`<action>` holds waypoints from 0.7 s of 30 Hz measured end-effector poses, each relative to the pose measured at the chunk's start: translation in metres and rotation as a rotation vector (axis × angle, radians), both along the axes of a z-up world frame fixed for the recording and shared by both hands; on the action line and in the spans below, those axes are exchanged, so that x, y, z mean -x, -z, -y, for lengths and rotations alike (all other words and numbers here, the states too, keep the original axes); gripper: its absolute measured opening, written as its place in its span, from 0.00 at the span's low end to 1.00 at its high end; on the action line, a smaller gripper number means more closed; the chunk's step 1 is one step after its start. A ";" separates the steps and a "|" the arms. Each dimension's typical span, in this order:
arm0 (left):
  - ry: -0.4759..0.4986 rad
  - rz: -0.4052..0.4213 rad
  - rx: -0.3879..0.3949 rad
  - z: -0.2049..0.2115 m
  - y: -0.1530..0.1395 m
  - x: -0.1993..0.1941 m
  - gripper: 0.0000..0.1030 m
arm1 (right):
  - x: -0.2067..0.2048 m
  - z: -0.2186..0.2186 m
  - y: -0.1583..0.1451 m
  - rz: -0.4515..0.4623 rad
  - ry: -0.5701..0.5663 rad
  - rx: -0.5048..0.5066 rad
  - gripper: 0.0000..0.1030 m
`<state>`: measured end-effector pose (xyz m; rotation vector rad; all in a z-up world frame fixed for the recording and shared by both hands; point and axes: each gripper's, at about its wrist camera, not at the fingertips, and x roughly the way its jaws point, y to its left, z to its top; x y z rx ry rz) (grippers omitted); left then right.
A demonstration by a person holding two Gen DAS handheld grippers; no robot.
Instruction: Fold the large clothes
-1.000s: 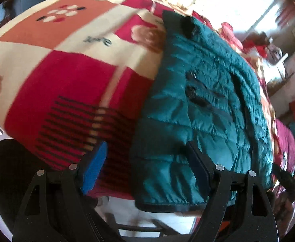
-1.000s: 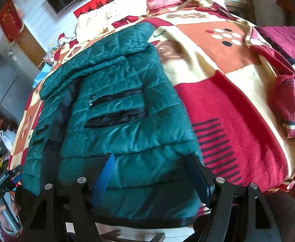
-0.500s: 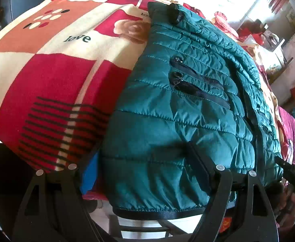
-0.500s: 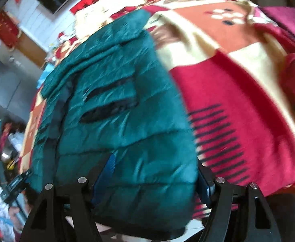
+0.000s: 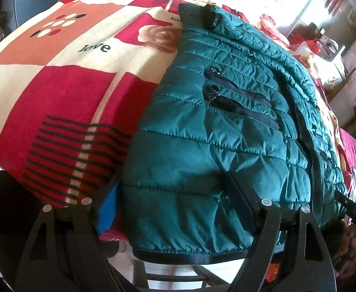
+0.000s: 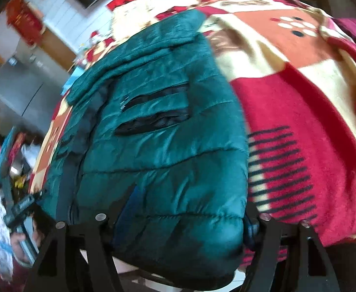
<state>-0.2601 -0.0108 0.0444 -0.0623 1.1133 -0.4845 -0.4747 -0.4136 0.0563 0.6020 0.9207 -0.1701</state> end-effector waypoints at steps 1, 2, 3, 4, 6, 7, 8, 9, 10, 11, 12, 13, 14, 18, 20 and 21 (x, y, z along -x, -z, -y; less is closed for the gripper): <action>0.001 -0.001 0.001 0.000 0.000 0.000 0.79 | 0.000 -0.001 -0.001 0.004 -0.006 -0.001 0.62; 0.003 -0.003 0.002 0.000 0.000 0.001 0.79 | 0.000 0.000 -0.001 0.008 -0.008 -0.009 0.61; 0.005 -0.006 0.004 -0.001 0.000 0.001 0.79 | 0.001 0.001 -0.001 0.017 -0.009 -0.029 0.61; 0.009 -0.008 0.006 -0.001 0.000 0.001 0.79 | 0.001 0.003 -0.001 0.023 -0.010 -0.043 0.60; 0.012 -0.008 0.008 -0.001 0.000 0.002 0.79 | 0.002 0.006 0.002 0.031 -0.010 -0.066 0.60; 0.012 -0.007 0.008 -0.001 0.000 0.002 0.79 | 0.002 0.006 0.003 0.032 -0.009 -0.071 0.60; 0.013 -0.007 0.008 0.000 0.000 0.002 0.80 | 0.001 0.006 0.004 0.034 -0.008 -0.074 0.60; 0.013 -0.008 0.006 0.000 0.000 0.002 0.81 | 0.001 0.006 0.005 0.038 -0.006 -0.079 0.60; 0.015 -0.008 0.003 0.001 0.000 0.003 0.81 | 0.000 0.006 0.005 0.044 -0.004 -0.084 0.60; 0.018 -0.012 0.003 0.001 -0.001 0.003 0.81 | -0.001 0.005 0.004 0.053 -0.006 -0.091 0.60; 0.024 -0.019 0.008 0.001 -0.001 0.003 0.81 | -0.001 0.005 0.002 0.071 -0.011 -0.106 0.60; 0.028 -0.025 0.014 0.001 -0.001 0.003 0.81 | -0.001 0.004 -0.001 0.089 -0.013 -0.121 0.60; 0.031 -0.032 0.022 0.001 -0.001 0.002 0.81 | 0.001 0.005 -0.006 0.125 -0.015 -0.153 0.60; 0.029 -0.065 0.076 -0.006 -0.001 0.000 0.81 | -0.002 0.007 -0.017 0.160 -0.032 -0.195 0.59; 0.027 -0.075 0.095 -0.009 -0.002 0.001 0.81 | -0.006 0.005 -0.009 0.110 -0.042 -0.185 0.59; 0.027 -0.072 0.098 -0.009 -0.002 0.001 0.81 | -0.006 0.004 -0.006 0.095 -0.045 -0.184 0.59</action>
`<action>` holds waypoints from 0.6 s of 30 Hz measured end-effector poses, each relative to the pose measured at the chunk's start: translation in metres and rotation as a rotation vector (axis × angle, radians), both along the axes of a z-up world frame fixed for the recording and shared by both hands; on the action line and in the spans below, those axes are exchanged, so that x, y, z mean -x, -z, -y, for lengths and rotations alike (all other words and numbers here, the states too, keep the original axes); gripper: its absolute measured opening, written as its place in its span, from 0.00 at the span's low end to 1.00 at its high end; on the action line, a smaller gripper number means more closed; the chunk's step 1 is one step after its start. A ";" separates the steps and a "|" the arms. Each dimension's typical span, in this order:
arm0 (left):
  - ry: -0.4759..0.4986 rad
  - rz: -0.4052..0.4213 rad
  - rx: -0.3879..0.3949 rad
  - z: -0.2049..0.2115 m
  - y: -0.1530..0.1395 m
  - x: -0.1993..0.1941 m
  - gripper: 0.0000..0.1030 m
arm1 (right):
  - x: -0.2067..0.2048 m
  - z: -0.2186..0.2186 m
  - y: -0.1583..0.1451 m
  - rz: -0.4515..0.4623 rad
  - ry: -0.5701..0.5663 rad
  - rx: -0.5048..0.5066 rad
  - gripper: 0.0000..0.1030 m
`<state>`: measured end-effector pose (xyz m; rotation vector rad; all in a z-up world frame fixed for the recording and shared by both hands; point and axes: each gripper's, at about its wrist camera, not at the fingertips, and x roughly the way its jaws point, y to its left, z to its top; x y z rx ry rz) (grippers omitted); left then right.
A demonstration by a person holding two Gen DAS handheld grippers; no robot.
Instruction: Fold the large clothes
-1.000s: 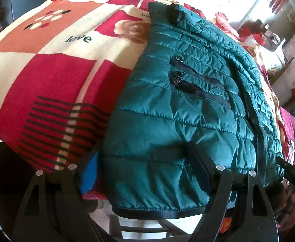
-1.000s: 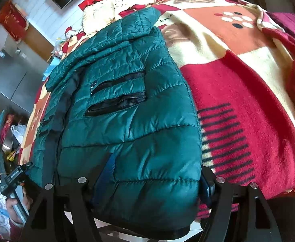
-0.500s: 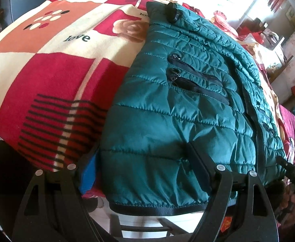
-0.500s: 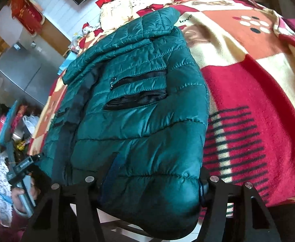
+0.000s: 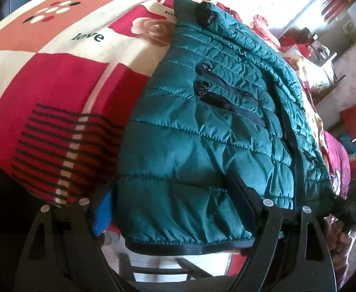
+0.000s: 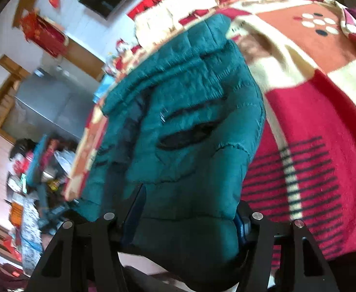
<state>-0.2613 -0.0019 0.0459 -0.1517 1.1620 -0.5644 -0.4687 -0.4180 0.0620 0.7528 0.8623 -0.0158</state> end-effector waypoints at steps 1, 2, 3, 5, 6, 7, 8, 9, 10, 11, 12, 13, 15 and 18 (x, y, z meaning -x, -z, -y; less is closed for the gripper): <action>0.000 0.008 -0.003 0.001 0.000 0.001 0.81 | -0.001 -0.001 0.004 -0.017 -0.008 -0.001 0.59; 0.000 0.013 -0.008 0.002 0.000 0.002 0.82 | 0.000 -0.001 0.006 -0.021 -0.012 0.001 0.59; 0.001 0.018 -0.014 0.005 0.000 0.002 0.85 | 0.001 0.000 0.007 -0.016 -0.011 0.002 0.59; 0.006 0.023 -0.034 0.010 0.000 0.003 0.86 | 0.001 0.003 0.010 -0.010 -0.003 -0.008 0.59; 0.015 0.021 -0.046 0.013 0.000 0.003 0.86 | -0.001 0.002 0.011 -0.011 0.001 -0.002 0.60; 0.027 0.014 -0.043 0.014 -0.001 0.004 0.86 | 0.000 0.001 0.010 -0.012 -0.002 0.007 0.60; 0.037 0.008 -0.037 0.014 -0.001 0.004 0.86 | 0.000 -0.001 0.009 -0.011 -0.007 0.020 0.59; 0.048 0.007 -0.028 0.014 -0.002 0.005 0.86 | 0.000 -0.003 0.007 -0.006 -0.019 0.029 0.59; 0.053 0.013 -0.025 0.014 -0.002 0.006 0.86 | 0.001 -0.004 0.004 0.005 -0.032 0.035 0.56; 0.056 0.014 -0.026 0.014 -0.001 0.005 0.86 | 0.002 -0.004 0.001 0.015 -0.040 0.042 0.53; 0.057 0.011 -0.031 0.014 0.000 0.005 0.86 | 0.002 -0.003 0.000 0.014 -0.043 0.045 0.51; 0.056 0.018 -0.028 0.013 0.000 0.005 0.86 | 0.002 -0.001 0.002 0.010 -0.044 0.042 0.48; 0.057 0.014 -0.033 0.014 0.001 0.005 0.86 | -0.001 0.002 0.007 -0.006 -0.045 0.040 0.46; 0.068 0.019 -0.043 0.015 0.001 0.006 0.86 | -0.004 0.002 0.011 -0.019 -0.058 0.053 0.47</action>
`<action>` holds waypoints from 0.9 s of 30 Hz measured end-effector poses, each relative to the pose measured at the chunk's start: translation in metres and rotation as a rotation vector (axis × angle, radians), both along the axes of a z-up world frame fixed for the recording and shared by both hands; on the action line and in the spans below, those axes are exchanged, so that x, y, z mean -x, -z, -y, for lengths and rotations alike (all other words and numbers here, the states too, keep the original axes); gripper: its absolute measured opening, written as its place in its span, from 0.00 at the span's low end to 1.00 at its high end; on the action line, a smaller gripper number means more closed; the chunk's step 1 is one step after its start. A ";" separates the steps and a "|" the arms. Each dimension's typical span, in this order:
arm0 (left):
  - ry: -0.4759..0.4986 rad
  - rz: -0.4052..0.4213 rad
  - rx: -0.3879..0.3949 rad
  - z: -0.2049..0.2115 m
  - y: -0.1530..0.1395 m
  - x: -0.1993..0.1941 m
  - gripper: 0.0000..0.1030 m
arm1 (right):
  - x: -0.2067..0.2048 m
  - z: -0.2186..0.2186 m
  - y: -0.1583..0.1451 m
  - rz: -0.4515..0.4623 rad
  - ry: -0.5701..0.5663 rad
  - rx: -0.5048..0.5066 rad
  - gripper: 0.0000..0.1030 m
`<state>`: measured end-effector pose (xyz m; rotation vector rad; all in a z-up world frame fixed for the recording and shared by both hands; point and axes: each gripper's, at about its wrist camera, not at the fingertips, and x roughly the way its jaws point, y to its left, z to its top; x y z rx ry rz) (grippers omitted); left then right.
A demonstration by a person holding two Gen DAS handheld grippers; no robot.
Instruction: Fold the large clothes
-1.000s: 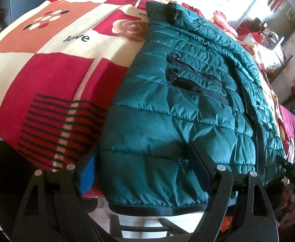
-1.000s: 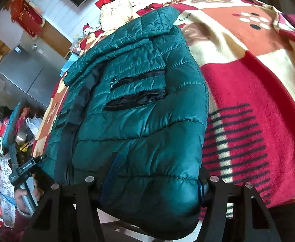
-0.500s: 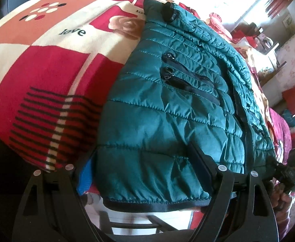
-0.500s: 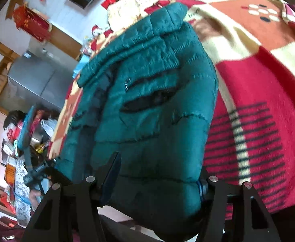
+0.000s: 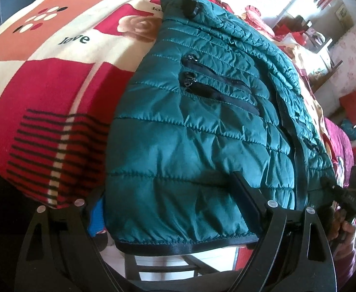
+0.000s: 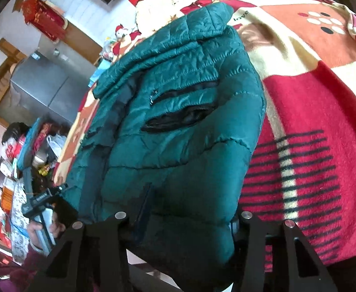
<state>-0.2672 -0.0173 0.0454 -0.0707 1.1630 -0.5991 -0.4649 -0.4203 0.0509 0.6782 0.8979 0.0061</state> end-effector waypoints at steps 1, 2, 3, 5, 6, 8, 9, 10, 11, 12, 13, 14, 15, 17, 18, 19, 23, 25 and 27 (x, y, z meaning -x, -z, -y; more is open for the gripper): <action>0.009 0.004 -0.010 0.001 0.000 0.001 0.86 | -0.001 0.002 0.000 -0.002 -0.002 -0.009 0.47; 0.014 0.009 -0.019 0.002 0.000 0.002 0.84 | -0.001 0.004 0.000 -0.006 -0.004 -0.012 0.46; 0.019 0.017 -0.033 0.003 -0.001 0.003 0.79 | -0.001 0.004 -0.001 -0.008 -0.004 -0.009 0.46; 0.023 0.025 -0.042 0.003 -0.002 0.004 0.69 | -0.001 0.003 -0.005 -0.007 -0.014 0.015 0.38; 0.022 0.030 -0.045 0.002 -0.004 0.004 0.60 | -0.002 0.001 -0.008 -0.009 -0.024 0.040 0.35; 0.016 0.035 -0.052 0.000 -0.006 0.003 0.49 | -0.004 -0.001 -0.010 -0.014 -0.035 0.068 0.27; 0.010 0.035 -0.053 -0.001 -0.008 0.002 0.41 | -0.005 -0.001 -0.011 -0.014 -0.040 0.071 0.27; 0.001 0.035 -0.047 -0.003 -0.010 0.001 0.37 | -0.006 0.000 -0.013 -0.008 -0.042 0.070 0.25; -0.003 0.037 -0.039 -0.006 -0.013 0.001 0.30 | -0.007 0.001 -0.015 0.003 -0.041 0.067 0.23; -0.005 0.044 -0.028 -0.008 -0.018 0.001 0.23 | -0.007 0.003 -0.019 0.021 -0.039 0.060 0.22; 0.001 0.056 -0.016 -0.009 -0.024 0.000 0.21 | -0.007 0.005 -0.024 0.040 -0.037 0.053 0.22; 0.006 0.062 -0.008 -0.010 -0.029 0.000 0.17 | -0.007 0.006 -0.030 0.064 -0.034 0.044 0.21; 0.012 0.075 0.009 -0.010 -0.035 -0.001 0.14 | -0.008 0.009 -0.039 0.101 -0.029 0.030 0.21; 0.015 0.103 0.035 -0.008 -0.048 -0.003 0.13 | -0.012 0.014 -0.053 0.150 -0.021 0.018 0.21; 0.011 0.124 0.047 -0.007 -0.055 -0.005 0.13 | -0.015 0.015 -0.060 0.170 -0.021 0.015 0.20; 0.001 0.145 0.063 -0.007 -0.063 -0.009 0.13 | -0.017 0.016 -0.065 0.186 -0.021 0.013 0.20; -0.053 0.188 0.135 -0.009 -0.089 -0.032 0.13 | -0.029 0.024 -0.091 0.247 -0.002 0.051 0.20; -0.072 0.196 0.159 -0.006 -0.099 -0.044 0.13 | -0.037 0.030 -0.100 0.269 0.013 0.066 0.20; -0.085 0.216 0.184 0.001 -0.113 -0.060 0.13 | -0.047 0.038 -0.108 0.282 0.036 0.070 0.20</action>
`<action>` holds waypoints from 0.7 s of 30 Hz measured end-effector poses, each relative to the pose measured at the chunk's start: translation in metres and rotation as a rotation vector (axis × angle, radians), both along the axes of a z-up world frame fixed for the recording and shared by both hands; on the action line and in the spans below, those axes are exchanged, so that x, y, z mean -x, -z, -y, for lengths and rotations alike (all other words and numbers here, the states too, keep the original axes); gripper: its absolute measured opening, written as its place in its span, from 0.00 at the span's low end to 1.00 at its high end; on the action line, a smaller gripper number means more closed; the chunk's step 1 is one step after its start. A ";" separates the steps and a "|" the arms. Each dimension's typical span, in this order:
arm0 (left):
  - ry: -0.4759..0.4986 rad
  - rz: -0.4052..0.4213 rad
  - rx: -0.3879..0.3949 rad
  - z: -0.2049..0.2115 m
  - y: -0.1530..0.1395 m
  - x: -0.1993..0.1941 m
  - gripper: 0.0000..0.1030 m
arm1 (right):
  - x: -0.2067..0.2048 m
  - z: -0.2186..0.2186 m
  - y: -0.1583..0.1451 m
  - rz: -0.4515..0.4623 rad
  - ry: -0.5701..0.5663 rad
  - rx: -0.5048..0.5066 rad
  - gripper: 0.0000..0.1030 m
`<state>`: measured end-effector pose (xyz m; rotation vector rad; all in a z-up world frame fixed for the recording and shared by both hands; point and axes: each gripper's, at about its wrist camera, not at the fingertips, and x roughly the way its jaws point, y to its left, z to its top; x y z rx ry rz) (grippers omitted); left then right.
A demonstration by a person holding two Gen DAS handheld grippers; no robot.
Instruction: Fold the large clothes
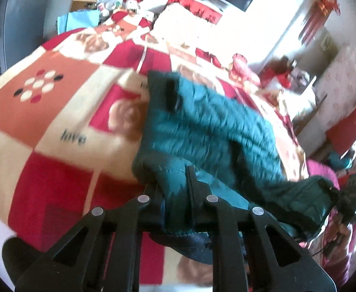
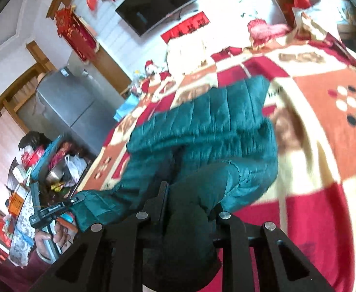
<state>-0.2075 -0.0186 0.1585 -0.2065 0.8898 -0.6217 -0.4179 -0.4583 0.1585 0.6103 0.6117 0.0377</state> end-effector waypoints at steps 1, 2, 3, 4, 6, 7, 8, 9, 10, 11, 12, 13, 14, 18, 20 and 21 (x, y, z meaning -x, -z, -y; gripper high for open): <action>-0.006 0.007 0.008 0.003 -0.005 -0.006 0.13 | -0.006 0.004 -0.003 0.004 0.013 -0.002 0.20; -0.014 0.016 0.022 0.007 -0.011 -0.013 0.13 | -0.011 0.009 -0.006 0.007 0.026 -0.003 0.20; -0.021 0.027 0.035 0.012 -0.017 -0.023 0.13 | -0.018 0.014 -0.009 0.012 0.039 -0.003 0.20; -0.026 0.039 0.039 0.018 -0.023 -0.032 0.13 | -0.026 0.019 -0.012 0.016 0.054 0.001 0.20; -0.038 0.052 0.044 0.029 -0.031 -0.050 0.13 | -0.044 0.032 -0.018 0.021 0.082 -0.007 0.20; -0.042 0.055 0.043 0.035 -0.034 -0.060 0.13 | -0.051 0.038 -0.020 0.022 0.092 -0.011 0.20; -0.051 0.058 0.040 0.044 -0.036 -0.074 0.13 | -0.062 0.044 -0.022 0.018 0.108 -0.010 0.20; -0.059 0.057 0.035 0.052 -0.038 -0.085 0.13 | -0.072 0.049 -0.022 0.013 0.123 -0.010 0.20; -0.068 0.053 0.031 0.059 -0.038 -0.097 0.13 | -0.081 0.054 -0.022 0.008 0.133 -0.011 0.20; -0.076 0.048 0.025 0.066 -0.037 -0.108 0.13 | -0.091 0.059 -0.022 0.000 0.144 -0.010 0.20; -0.083 0.043 0.019 0.072 -0.036 -0.119 0.13 | -0.106 0.065 -0.022 -0.014 0.158 -0.007 0.20; -0.092 0.035 0.014 0.078 -0.034 -0.131 0.13 | -0.117 0.070 -0.022 -0.022 0.166 -0.005 0.20; -0.103 0.025 0.010 0.084 -0.032 -0.143 0.13 | -0.130 0.076 -0.021 -0.032 0.175 -0.002 0.20; -0.142 0.009 -0.047 0.108 -0.015 -0.192 0.13 | -0.168 0.099 -0.017 -0.064 0.212 0.003 0.20; -0.154 -0.022 -0.061 0.118 0.000 -0.211 0.13 | -0.191 0.111 -0.007 -0.085 0.231 -0.017 0.20; -0.160 -0.038 -0.069 0.123 0.008 -0.221 0.13 | -0.200 0.116 -0.001 -0.095 0.243 -0.027 0.20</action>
